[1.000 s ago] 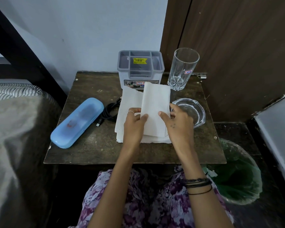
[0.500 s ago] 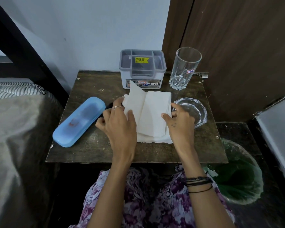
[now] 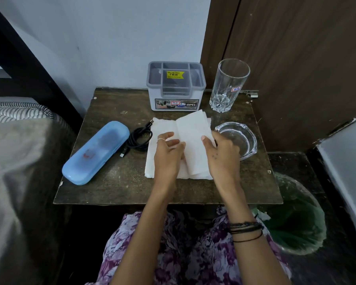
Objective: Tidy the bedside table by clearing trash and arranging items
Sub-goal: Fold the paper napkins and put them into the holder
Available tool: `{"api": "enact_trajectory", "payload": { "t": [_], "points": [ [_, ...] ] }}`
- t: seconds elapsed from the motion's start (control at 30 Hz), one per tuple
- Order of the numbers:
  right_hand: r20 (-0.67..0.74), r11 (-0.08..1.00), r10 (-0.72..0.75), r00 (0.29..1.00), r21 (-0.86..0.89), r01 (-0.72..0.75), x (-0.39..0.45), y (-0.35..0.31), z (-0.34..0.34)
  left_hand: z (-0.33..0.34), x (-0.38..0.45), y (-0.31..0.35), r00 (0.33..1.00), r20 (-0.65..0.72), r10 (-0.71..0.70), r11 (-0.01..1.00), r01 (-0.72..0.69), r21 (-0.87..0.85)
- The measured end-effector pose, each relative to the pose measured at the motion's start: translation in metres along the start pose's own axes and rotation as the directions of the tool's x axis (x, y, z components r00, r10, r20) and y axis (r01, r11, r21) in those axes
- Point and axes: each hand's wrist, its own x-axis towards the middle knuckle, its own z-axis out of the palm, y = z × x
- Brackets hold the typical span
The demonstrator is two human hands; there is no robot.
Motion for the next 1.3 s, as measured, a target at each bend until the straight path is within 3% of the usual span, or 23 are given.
{"api": "enact_trajectory", "payload": {
  "t": [0.1,0.2,0.33,0.37,0.43,0.53,0.6,0.77,0.87,1.0,1.13,1.3],
  "points": [
    [0.029,1.0,-0.002,1.0,-0.028,0.003,0.003,0.004,0.003,-0.001,0.0,0.003,0.994,0.045,-0.095,0.994,0.097,-0.045],
    [0.012,0.994,-0.009,1.0,-0.106,0.01,0.001,0.0,-0.001,-0.001,-0.002,0.005,0.995,0.064,-0.082,0.995,0.085,-0.046],
    [-0.163,0.971,-0.155,0.974,-0.206,0.12,-0.01,-0.01,-0.013,-0.007,-0.012,0.013,0.991,0.132,-0.003,0.996,0.015,-0.088],
    [-0.193,0.975,-0.182,0.964,-0.165,0.15,-0.011,-0.012,-0.015,-0.01,-0.014,0.015,0.991,0.134,0.022,0.995,-0.008,-0.102],
    [-0.151,0.982,-0.151,0.977,0.09,0.166,-0.011,-0.014,-0.018,-0.015,-0.017,0.018,0.99,0.124,0.061,0.99,-0.044,-0.132],
    [0.113,0.902,-0.086,0.99,0.431,0.03,-0.008,-0.02,-0.018,-0.018,-0.019,0.024,0.985,0.104,0.135,0.979,-0.117,-0.165],
    [0.139,0.88,-0.103,0.985,0.475,0.025,-0.004,-0.024,-0.019,-0.018,-0.018,0.033,0.972,0.075,0.223,0.965,-0.21,-0.157],
    [0.051,0.805,-0.186,0.981,0.581,0.123,0.02,-0.044,-0.029,-0.015,-0.004,0.061,0.88,0.035,0.473,0.881,-0.472,-0.033],
    [0.058,0.829,-0.202,0.978,0.543,0.139,0.028,-0.039,-0.019,-0.013,0.008,0.055,0.854,0.056,0.517,0.848,-0.52,0.102],
    [0.19,0.928,-0.141,0.972,0.368,0.063,0.03,-0.019,0.005,-0.017,0.021,0.02,0.906,0.114,0.409,0.868,-0.424,0.259],
    [0.173,0.917,-0.172,0.97,0.387,0.094,0.036,-0.021,0.004,-0.018,0.024,0.02,0.89,0.088,0.448,0.847,-0.454,0.276],
    [0.273,0.98,-0.186,0.944,0.127,0.156,0.032,-0.011,0.011,-0.019,0.028,0.002,0.922,0.147,0.357,0.82,-0.385,0.423]
  ]
}}
